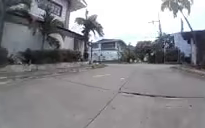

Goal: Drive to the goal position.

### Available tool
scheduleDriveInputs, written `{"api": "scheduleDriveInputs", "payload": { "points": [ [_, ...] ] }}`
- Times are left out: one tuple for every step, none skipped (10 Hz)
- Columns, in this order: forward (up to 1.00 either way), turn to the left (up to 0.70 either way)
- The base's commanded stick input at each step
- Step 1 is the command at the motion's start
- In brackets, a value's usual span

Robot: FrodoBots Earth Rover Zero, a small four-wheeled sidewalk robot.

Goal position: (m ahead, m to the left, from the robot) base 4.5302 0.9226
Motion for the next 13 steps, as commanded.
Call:
{"api": "scheduleDriveInputs", "payload": {
  "points": [
    [0.7,0.0],
    [0.7,0.0],
    [0.7,0.0],
    [0.7,0.0],
    [0.7,0.0],
    [0.7,0.0],
    [0.7,0.0],
    [0.7,0.0],
    [0.7,0.0],
    [0.7,0.0],
    [0.7,0.0],
    [0.7,0.0],
    [0.7,0.0]
  ]
}}
